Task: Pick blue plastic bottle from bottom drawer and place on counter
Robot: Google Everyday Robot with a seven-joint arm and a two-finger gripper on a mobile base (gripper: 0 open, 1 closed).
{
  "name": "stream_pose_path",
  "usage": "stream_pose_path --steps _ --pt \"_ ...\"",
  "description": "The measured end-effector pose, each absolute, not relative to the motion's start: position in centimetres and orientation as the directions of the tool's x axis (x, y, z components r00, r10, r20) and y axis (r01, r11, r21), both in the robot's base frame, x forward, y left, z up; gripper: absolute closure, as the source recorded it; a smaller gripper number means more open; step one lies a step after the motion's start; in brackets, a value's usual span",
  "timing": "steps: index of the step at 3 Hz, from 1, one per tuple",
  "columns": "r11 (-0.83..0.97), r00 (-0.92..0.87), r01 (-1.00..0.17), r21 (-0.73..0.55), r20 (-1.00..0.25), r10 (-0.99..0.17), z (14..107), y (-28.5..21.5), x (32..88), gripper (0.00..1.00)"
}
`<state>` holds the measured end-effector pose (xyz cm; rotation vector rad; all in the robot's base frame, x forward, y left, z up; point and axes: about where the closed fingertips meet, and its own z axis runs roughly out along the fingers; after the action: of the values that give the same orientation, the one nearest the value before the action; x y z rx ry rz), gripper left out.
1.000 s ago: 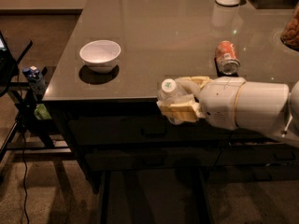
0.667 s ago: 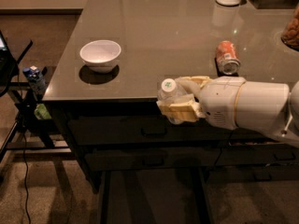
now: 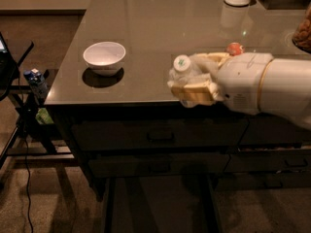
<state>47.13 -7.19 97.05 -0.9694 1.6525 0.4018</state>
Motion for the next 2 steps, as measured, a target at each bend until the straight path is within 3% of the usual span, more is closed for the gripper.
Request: stream_pose_path --steps 2 --pt "0.602 -0.036 -0.769 -0.213 -0.927 -0.374 97.84 -7.04 48.12 1.0"
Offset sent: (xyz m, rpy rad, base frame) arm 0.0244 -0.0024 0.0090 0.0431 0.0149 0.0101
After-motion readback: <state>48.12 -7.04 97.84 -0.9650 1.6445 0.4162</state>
